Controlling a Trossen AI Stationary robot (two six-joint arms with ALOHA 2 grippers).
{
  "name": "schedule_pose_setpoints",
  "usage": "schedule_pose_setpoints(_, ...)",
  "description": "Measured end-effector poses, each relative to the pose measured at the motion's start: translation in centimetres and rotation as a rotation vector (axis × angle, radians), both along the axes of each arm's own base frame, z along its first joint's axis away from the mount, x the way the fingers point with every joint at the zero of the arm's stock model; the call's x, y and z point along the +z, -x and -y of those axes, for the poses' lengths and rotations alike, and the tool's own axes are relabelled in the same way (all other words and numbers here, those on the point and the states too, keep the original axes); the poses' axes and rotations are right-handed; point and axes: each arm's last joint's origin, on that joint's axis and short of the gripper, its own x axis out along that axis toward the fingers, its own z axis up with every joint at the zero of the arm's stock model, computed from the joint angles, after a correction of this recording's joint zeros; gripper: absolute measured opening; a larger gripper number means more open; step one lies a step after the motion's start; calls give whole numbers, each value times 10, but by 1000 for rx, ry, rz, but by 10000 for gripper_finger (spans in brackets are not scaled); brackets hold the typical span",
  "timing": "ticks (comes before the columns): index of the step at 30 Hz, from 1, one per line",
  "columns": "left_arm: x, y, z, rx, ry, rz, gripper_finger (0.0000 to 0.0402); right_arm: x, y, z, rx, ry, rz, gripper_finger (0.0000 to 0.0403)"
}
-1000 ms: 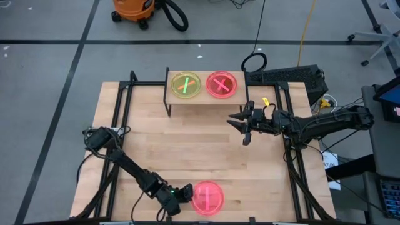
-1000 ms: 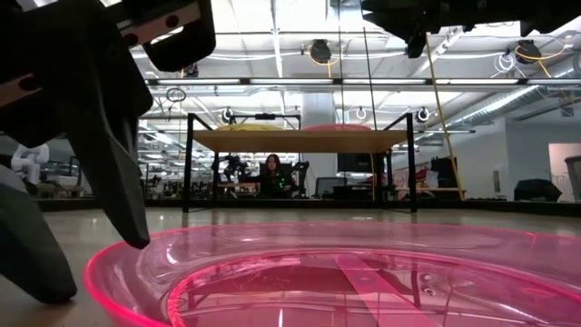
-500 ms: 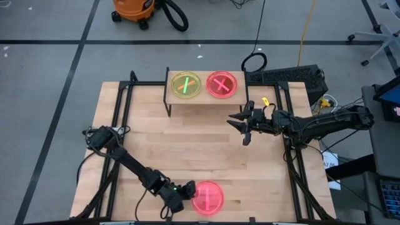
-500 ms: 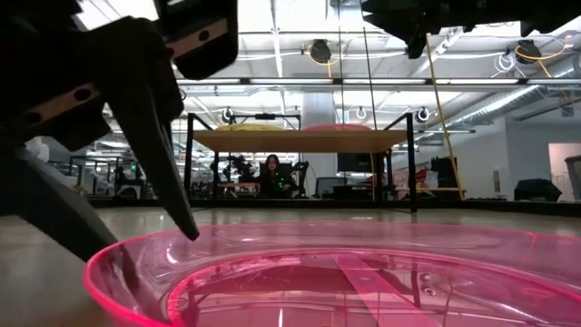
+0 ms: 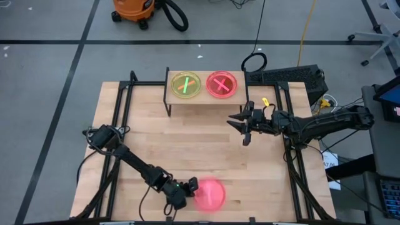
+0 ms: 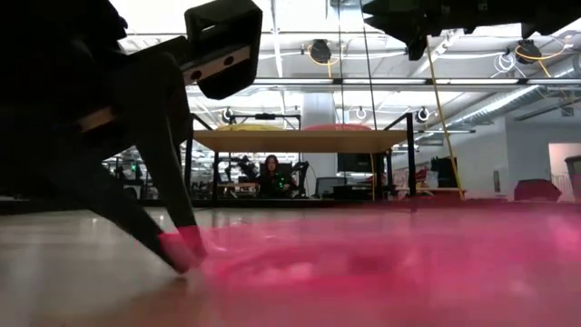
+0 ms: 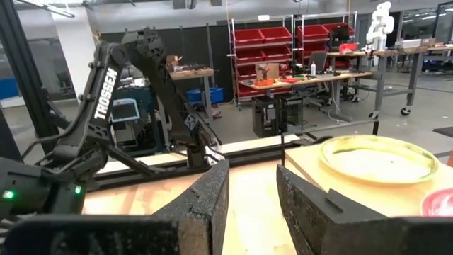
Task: Place and stack plates onto a shelf
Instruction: Stack the pink plate on top of the green plate on the shelf
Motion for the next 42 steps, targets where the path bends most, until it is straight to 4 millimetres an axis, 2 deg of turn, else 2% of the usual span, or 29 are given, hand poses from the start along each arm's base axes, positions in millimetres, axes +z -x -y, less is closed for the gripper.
schedule_pose_setpoints(3,0,0,0,12,8,0,8,-5,1,0,0,-4,-13,105)
schedule_pose_setpoints(11,7,1,-5,82,-79,36,5,-9,2,0,0,-10,-16,105)
schedule_pose_setpoints(16,31,14,-19,183,-204,11,5,-7,2,0,1,-11,5,105)
schedule_pose_setpoints(22,78,35,-46,329,-328,21,4,-6,2,0,1,-11,14,105)
schedule_pose_setpoints(27,113,43,-83,436,-365,35,4,-4,2,0,1,-12,32,105)
schedule_pose_setpoints(32,138,41,-133,537,-404,38,4,-4,2,0,2,-12,35,105)
schedule_pose_setpoints(37,150,37,-193,635,-476,8,3,-4,2,0,2,-11,35,105)
schedule_pose_setpoints(42,151,39,-252,730,-450,-65,3,-3,2,0,0,6,39,105)
